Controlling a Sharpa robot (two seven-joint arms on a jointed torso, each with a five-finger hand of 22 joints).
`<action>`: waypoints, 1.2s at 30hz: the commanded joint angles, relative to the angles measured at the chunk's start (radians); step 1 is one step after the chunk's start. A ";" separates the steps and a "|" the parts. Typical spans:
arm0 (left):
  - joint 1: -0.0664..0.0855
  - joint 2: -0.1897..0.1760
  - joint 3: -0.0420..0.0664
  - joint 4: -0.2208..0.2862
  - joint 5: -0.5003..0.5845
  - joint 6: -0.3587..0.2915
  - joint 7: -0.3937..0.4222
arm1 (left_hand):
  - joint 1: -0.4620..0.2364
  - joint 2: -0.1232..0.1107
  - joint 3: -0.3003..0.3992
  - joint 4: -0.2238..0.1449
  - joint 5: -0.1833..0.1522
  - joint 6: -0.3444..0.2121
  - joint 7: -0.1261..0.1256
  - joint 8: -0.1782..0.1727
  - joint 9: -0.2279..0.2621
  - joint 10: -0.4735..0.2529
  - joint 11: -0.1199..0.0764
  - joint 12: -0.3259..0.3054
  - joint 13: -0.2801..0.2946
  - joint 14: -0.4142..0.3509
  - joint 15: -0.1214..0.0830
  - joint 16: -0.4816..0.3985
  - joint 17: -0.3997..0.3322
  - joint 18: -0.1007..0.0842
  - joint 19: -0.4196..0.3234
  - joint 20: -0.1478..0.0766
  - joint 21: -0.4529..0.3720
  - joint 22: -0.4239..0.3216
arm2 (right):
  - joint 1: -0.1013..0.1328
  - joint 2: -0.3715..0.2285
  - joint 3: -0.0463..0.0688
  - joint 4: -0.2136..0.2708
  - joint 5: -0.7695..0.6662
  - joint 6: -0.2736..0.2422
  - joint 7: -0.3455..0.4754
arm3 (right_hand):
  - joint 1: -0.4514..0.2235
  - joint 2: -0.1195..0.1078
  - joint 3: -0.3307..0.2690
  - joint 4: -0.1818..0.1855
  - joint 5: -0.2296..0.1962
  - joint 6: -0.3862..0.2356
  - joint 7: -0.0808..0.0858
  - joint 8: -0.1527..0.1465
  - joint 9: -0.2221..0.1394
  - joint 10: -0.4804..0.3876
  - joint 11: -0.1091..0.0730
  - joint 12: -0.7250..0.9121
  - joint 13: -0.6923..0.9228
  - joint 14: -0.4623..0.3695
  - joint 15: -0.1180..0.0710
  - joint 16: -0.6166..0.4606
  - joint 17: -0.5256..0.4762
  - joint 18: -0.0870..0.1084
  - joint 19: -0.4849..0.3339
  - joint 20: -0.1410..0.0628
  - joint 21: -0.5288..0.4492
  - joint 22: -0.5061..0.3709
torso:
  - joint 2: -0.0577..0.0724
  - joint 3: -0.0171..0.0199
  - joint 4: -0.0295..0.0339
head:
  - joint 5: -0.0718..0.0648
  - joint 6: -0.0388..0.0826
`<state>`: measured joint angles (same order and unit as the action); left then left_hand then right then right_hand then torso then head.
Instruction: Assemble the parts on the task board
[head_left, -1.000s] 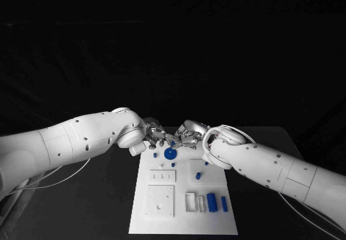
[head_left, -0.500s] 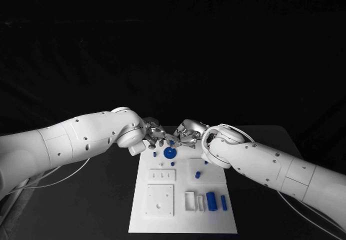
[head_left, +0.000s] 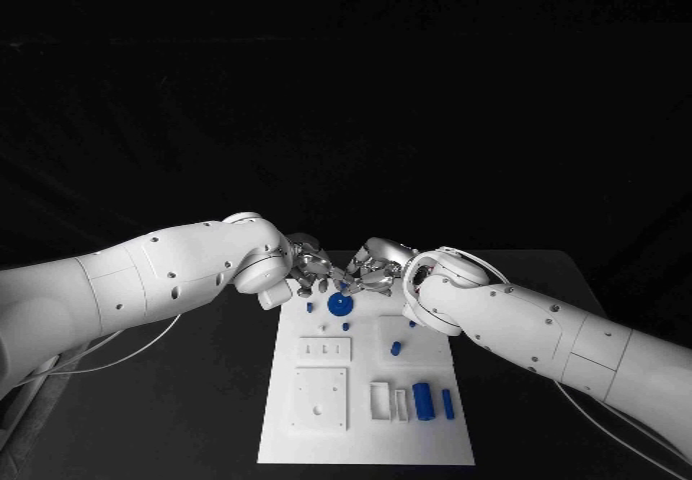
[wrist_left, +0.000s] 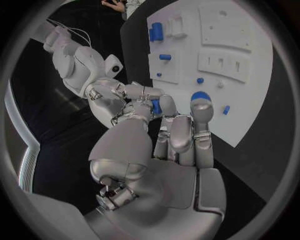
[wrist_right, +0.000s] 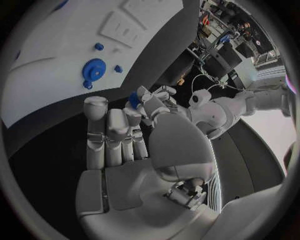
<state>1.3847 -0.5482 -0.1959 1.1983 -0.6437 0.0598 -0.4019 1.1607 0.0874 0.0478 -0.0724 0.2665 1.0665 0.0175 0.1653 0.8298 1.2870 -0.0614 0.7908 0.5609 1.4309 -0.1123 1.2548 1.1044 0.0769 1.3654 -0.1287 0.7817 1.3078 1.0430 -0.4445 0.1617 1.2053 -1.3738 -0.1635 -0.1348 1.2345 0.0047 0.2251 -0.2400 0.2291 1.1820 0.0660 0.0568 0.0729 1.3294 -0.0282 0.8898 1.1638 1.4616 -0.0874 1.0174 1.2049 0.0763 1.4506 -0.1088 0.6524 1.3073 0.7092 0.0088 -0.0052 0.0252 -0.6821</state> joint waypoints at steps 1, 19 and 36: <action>0.000 0.002 -0.001 0.001 -0.006 0.027 0.016 | 0.018 0.037 0.032 -0.036 0.027 -0.005 -0.006 -0.003 -0.001 -0.006 -0.003 -0.007 -0.002 -0.006 -0.001 -0.005 -0.002 -0.020 -0.001 -0.004 -0.006 0.061 | 0.001 0.002 0.001 0.000 -0.007 0.002 0.000 | -0.002 0.000 0.002 0.006 0.004 0.007 0.001 0.006 0.001 0.003 -0.003 0.005 0.001 0.004 -0.003 0.005 0.001 -0.011 0.009 0.000 0.004 0.081 | 0.000 0.0001 -0.0003 | 0.001 0.000; 0.000 -0.002 -0.001 0.004 -0.004 0.036 0.021 | -0.066 0.105 0.143 -0.136 0.122 -0.035 0.002 0.050 0.074 0.001 0.002 -0.025 -0.009 -0.008 0.002 -0.011 -0.006 -0.023 -0.005 -0.002 -0.023 0.057 | 0.001 0.005 0.001 -0.016 -0.009 0.005 -0.001 | -0.005 -0.001 0.002 0.008 0.007 0.007 0.001 0.006 0.001 0.002 -0.003 0.002 -0.001 0.004 -0.003 0.003 0.000 -0.012 0.008 -0.001 -0.001 0.080 | 0.000 0.0008 -0.0006 | -0.001 0.000; 0.000 -0.004 -0.001 0.003 -0.014 0.028 0.025 | -0.116 0.100 0.207 -0.170 0.226 -0.034 -0.001 0.072 0.115 0.005 0.000 -0.026 -0.006 -0.004 0.000 -0.006 0.001 -0.025 -0.003 -0.005 -0.020 0.058 | 0.001 -0.001 0.001 -0.016 -0.001 -0.005 0.006 | -0.013 -0.013 -0.011 0.021 0.046 -0.013 0.005 0.006 -0.001 -0.008 -0.001 -0.022 -0.018 0.002 -0.001 -0.015 -0.012 -0.010 0.004 0.001 -0.029 0.075 | 0.000 0.0009 -0.0010 | 0.000 -0.003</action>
<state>1.3843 -0.5511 -0.1963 1.2013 -0.6452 0.0778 -0.3868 1.0420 0.1963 0.0918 -0.0798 0.4871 1.0286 0.0232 0.2338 0.9454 1.2884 -0.0607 0.7676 0.5531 1.4275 -0.1087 1.2431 1.1051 0.0616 1.3654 -0.1286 0.7607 1.3074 1.0436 -0.4429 0.1624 1.1908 -1.3730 -0.1636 -0.1318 1.2253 -0.0045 0.2159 -0.2243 0.2712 1.1737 0.0724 0.0609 0.0714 1.3292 -0.0281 0.8704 1.1472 1.4610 -0.0868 1.0057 1.1934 0.0763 1.4506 -0.1088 0.6271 1.3080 0.7093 0.0097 -0.0059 0.0260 -0.6842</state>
